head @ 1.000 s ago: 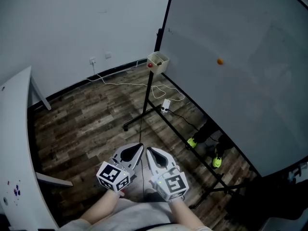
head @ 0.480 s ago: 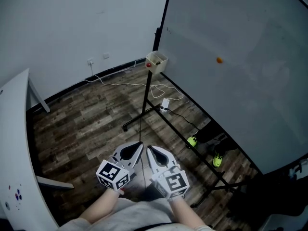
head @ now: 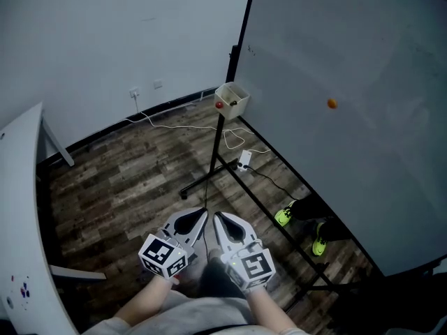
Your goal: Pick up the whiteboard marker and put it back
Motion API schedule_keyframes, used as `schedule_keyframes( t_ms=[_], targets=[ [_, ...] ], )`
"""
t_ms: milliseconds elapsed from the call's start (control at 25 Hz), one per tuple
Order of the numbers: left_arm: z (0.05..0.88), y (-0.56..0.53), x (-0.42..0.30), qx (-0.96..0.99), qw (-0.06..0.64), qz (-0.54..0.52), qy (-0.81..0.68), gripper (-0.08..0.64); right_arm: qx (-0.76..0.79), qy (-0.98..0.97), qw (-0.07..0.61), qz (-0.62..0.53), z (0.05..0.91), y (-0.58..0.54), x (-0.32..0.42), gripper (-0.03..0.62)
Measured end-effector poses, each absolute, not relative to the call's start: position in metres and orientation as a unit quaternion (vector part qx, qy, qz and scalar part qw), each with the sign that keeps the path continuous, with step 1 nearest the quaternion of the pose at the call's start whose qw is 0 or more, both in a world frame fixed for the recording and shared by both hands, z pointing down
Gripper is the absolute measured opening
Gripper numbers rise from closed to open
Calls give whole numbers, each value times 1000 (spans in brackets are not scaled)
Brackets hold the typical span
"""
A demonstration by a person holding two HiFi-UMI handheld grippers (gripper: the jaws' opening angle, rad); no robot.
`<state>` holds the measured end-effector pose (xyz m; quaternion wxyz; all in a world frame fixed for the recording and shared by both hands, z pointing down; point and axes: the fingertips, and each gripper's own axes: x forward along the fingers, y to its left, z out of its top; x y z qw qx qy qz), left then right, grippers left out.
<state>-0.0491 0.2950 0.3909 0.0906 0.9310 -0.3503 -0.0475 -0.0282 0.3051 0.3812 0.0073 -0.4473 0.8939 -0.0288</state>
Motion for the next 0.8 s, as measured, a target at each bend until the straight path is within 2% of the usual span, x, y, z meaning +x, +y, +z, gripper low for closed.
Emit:
schedule_keyframes(
  t_ms=[800],
  targets=[
    [392,80,26,911,90,-59,-397,15,-403,915,0,-30,387,94,46,20]
  ],
)
